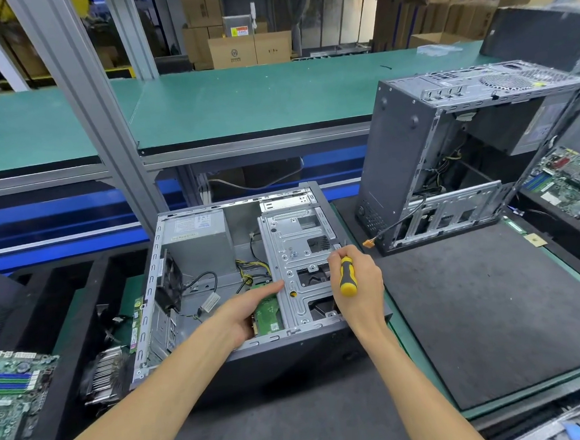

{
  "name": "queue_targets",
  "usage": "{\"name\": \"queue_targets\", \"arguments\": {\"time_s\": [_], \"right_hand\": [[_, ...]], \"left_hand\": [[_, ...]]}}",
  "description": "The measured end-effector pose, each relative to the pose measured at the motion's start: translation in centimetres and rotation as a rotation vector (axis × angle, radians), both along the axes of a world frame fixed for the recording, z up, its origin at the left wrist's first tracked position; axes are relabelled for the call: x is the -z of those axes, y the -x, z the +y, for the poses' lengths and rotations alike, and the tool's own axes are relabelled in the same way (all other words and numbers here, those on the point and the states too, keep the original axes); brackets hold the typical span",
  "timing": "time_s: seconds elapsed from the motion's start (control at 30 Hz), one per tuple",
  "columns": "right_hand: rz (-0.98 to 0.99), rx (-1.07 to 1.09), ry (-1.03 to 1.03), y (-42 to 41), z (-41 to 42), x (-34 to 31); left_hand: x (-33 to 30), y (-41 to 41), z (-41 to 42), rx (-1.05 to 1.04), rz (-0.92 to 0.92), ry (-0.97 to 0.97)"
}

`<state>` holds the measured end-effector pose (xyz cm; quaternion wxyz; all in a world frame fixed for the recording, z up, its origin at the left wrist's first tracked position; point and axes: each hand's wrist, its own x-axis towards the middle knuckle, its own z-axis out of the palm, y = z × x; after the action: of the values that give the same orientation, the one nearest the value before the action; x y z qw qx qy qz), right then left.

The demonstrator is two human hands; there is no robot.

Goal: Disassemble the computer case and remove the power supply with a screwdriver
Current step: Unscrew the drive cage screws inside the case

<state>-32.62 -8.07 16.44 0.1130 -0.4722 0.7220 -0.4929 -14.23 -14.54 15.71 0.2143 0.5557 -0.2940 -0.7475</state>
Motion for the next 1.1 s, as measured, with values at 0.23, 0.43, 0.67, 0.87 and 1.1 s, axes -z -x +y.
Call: {"name": "queue_targets", "arguments": {"time_s": [0.23, 0.43, 0.67, 0.87, 1.1], "right_hand": [[0.009, -0.005, -0.003, 0.0, -0.1, 0.1], [0.025, 0.001, 0.012, 0.1, -0.2, 0.2], [0.012, 0.006, 0.008, 0.1, -0.1, 0.2], [0.008, 0.007, 0.006, 0.0, 0.0, -0.1], [0.01, -0.055, 0.019, 0.1, 0.1, -0.2]], "left_hand": [[-0.3, -0.6, -0.2, -0.03, 0.037, 0.0], [-0.3, -0.5, -0.2, 0.021, 0.128, -0.038], [-0.3, -0.3, 0.1, -0.011, -0.001, -0.014], [0.3, -0.6, -0.1, -0.048, -0.118, 0.075], [-0.1, -1.5, -0.7, 0.077, -0.007, 0.028]]}}
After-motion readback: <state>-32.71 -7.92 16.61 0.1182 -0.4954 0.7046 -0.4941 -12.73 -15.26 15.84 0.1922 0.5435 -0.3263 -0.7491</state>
